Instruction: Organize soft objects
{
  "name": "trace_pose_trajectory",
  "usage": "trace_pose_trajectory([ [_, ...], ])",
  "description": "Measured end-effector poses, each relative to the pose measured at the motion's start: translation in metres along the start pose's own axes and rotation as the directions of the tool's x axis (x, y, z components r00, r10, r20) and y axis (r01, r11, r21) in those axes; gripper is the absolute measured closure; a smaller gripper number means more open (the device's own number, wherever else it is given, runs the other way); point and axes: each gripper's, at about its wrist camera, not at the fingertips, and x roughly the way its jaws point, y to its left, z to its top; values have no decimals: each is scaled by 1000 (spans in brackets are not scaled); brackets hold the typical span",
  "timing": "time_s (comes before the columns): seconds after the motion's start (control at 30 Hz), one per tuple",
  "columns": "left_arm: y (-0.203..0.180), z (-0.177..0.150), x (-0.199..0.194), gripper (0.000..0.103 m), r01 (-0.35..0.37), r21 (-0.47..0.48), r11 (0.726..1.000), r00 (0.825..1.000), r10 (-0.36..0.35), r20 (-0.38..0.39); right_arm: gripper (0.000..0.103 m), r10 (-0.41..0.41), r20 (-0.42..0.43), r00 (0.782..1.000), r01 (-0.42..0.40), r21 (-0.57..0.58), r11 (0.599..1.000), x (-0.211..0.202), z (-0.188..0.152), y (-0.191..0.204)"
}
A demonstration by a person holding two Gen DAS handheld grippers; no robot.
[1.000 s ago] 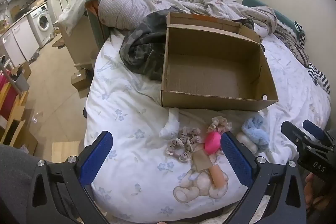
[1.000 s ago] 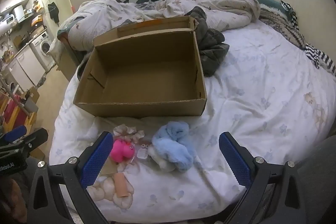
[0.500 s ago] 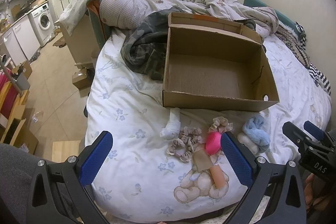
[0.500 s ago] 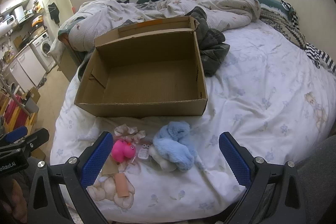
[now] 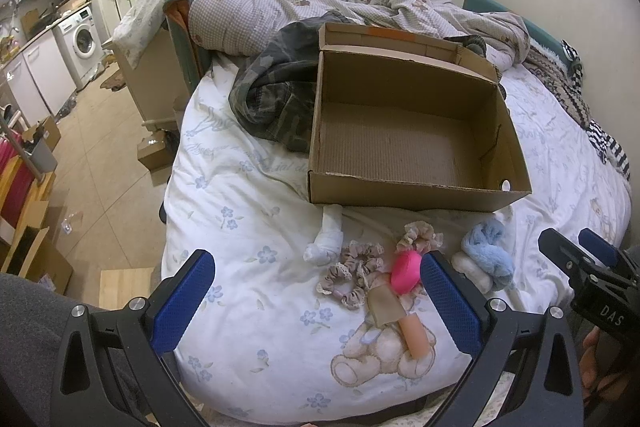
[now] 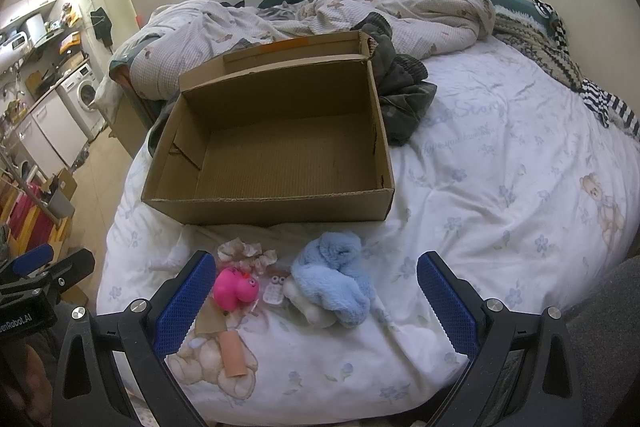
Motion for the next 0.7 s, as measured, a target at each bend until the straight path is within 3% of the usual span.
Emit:
trace_pose_trajectory([
  [0.7,1,-1,1,1,0,-1,1000,1000,0,-4,0,3,0,1000,-3,1,1000,0,0,0],
])
